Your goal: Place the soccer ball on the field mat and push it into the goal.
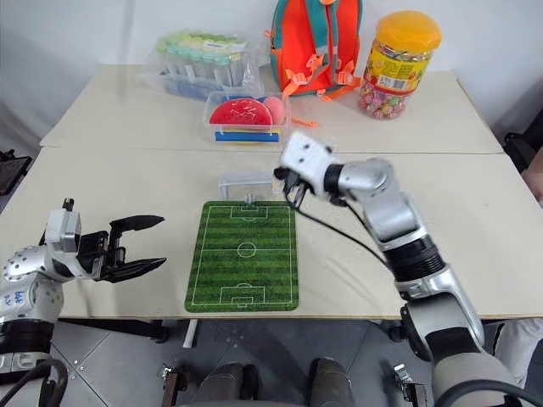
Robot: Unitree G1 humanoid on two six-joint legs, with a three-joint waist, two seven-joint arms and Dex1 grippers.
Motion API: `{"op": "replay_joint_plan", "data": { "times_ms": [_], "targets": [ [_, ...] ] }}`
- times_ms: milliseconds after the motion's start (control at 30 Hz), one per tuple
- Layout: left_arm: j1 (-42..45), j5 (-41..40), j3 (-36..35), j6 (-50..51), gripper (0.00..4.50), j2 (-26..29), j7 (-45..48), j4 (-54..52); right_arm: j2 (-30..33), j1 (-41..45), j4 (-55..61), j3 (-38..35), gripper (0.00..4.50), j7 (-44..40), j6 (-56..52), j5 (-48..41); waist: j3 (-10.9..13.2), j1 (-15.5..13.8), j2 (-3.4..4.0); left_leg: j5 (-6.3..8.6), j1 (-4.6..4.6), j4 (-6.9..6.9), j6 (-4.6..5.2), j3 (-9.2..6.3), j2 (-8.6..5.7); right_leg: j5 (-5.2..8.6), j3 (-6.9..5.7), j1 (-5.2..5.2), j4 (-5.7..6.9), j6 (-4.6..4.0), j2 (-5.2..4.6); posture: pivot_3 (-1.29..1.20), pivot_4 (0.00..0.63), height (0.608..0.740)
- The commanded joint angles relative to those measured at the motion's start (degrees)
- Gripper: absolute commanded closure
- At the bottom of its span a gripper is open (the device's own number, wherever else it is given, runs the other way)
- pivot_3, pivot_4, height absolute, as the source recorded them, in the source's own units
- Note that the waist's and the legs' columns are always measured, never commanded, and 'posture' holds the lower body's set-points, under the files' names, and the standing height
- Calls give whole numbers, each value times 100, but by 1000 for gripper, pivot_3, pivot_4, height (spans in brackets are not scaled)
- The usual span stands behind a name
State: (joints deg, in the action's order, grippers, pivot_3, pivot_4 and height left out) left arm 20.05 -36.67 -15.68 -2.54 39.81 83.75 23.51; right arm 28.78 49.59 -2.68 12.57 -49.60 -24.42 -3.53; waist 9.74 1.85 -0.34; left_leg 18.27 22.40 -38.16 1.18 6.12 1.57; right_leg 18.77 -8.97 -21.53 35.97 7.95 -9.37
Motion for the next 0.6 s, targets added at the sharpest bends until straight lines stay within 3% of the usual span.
{"op": "replay_joint_plan", "data": {
  "times_ms": [33, 167, 333, 500, 600],
  "targets": [
    [175, 36, -214, 121, 0, 27, -359, 64, 206, -279, 727, -447, 4453, -210, -330, -474, 0, 4, -1, 0, 0, 1, 0, 0, 0, 0, 0, 0, 0, 0, 0, 0, 150, 740],
    [291, 80, -352, 323, 0, 72, -791, 189, 880, -1185, 1159, -1002, 3537, -824, -186, -1017, 3, -34, -5, 1, 0, 0, 2, -3, -5, 0, 2, 4, -3, 0, -5, 0, 150, 740],
    [278, 350, -505, 501, 0, 218, -1448, 298, 1617, -2378, 1094, -1692, 1738, -1675, 114, -1650, 6, -44, -10, 2, 2, -3, 4, -4, -12, 0, 1, 9, -8, 0, -9, 0, 150, 740],
    [180, 477, -595, 654, 0, 431, -1580, 420, 1849, -3246, 799, -2165, 42, -2415, 545, -2175, 7, -7, -12, 2, -6, -2, 3, 10, -9, 0, 5, 9, -8, 0, -8, 0, 150, 740],
    [69, 397, -677, 679, 0, 486, -1403, 395, 1873, -3462, 515, -2342, 42, -2531, 706, -2273, 9, -18, -15, 2, -10, -4, 3, 15, -4, 0, 7, 10, -7, 0, -6, 0, 150, 740]
  ]
}}
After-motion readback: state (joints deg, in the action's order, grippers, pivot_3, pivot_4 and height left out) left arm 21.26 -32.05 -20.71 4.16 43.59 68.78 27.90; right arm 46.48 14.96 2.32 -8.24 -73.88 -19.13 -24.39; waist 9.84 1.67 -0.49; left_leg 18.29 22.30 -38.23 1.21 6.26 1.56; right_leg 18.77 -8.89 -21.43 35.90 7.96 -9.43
